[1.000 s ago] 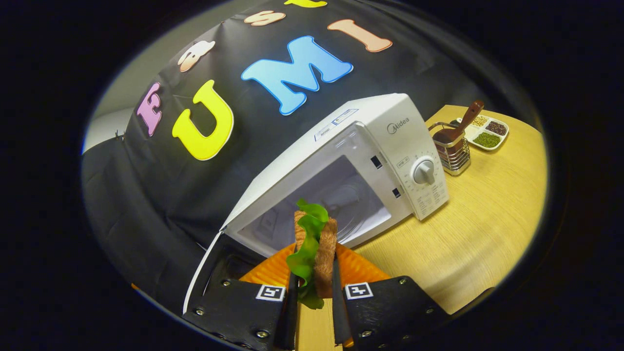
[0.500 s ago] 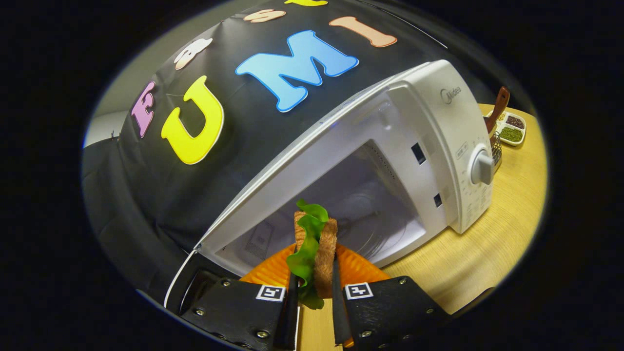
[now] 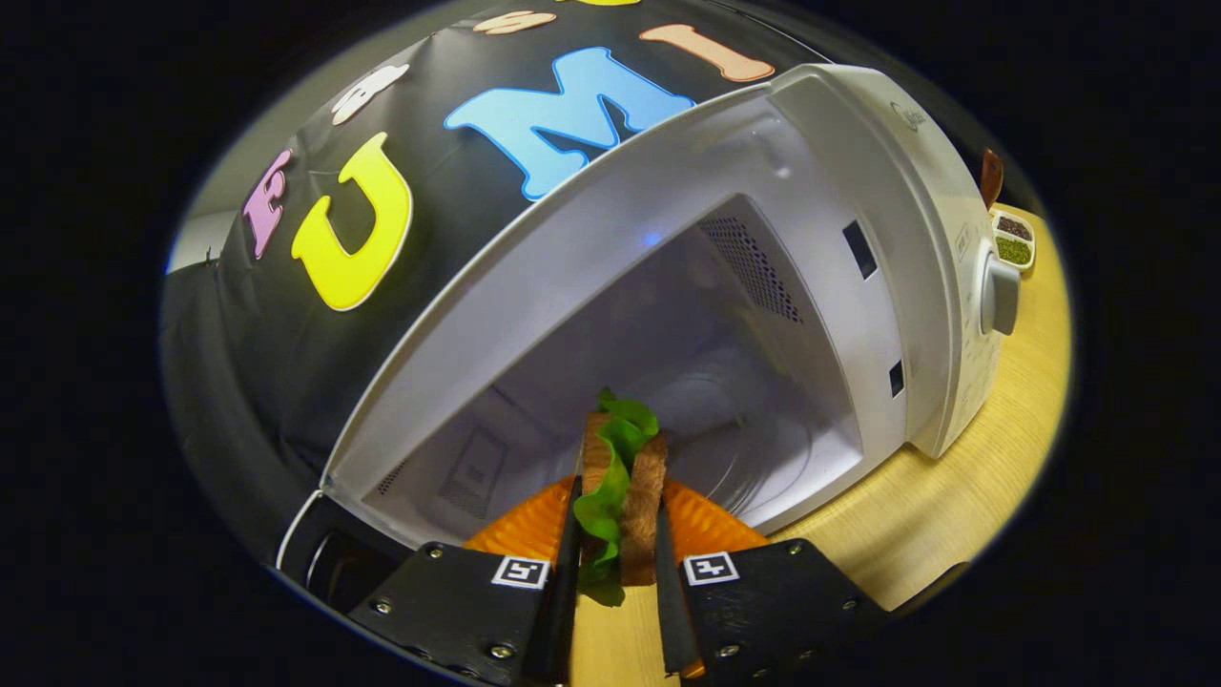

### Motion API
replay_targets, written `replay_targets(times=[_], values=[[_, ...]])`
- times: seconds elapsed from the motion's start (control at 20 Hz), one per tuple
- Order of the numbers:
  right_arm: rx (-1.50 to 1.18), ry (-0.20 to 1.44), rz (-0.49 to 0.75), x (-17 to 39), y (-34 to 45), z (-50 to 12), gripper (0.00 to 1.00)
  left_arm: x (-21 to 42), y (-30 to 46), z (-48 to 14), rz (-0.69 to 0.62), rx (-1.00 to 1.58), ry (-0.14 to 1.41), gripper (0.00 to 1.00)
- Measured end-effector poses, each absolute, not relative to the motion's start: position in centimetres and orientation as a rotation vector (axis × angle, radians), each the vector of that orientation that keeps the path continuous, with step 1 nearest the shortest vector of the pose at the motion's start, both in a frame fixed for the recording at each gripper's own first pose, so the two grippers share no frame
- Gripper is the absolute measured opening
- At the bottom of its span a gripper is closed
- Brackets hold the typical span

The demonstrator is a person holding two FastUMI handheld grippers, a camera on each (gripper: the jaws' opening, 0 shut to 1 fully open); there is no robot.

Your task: Open the microwave oven with the left hand, put the food in, and close the microwave oven.

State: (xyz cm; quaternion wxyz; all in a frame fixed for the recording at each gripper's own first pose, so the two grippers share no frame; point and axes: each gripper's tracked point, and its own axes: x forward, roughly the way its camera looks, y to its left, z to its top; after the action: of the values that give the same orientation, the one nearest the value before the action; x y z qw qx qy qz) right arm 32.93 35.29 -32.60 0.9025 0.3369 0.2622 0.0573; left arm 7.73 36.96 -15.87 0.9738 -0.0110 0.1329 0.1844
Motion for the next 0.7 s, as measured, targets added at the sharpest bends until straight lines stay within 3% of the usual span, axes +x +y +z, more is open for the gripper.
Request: replay_targets(times=[0.05, 0.25, 0.35, 0.4, 0.55, 0.7], values=[[0.673, 0.541, 0.105, 33.3, 34.8, -32.9, 0.43, 8.0, 36.7, -15.8, 0.369, -0.02, 0.27, 0.97], [0.508, 0.543, 0.057, 34.5, 33.5, -33.4, 0.49, 8.4, 36.7, -15.7, 0.366, -0.02, 0.268, 0.97], [0.379, 0.563, 0.013, 34.5, 31.9, -34.4, 0.71, 8.4, 36.5, -15.9, 0.365, -0.036, 0.269, 0.95], [0.356, 0.561, 0.021, 34.4, 31.8, -34.3, 0.74, 8.6, 36.4, -15.8, 0.363, -0.04, 0.268, 0.96], [0.304, 0.512, 0.042, 34.0, 31.0, -32.5, 1.0, 8.9, 35.9, -15.9, 0.358, -0.049, 0.257, 0.97], [0.268, 0.463, 0.08, 33.0, 30.8, -29.8, 1.0, 9.0, 34.9, -16.3, 0.347, -0.069, 0.25, 0.96]])
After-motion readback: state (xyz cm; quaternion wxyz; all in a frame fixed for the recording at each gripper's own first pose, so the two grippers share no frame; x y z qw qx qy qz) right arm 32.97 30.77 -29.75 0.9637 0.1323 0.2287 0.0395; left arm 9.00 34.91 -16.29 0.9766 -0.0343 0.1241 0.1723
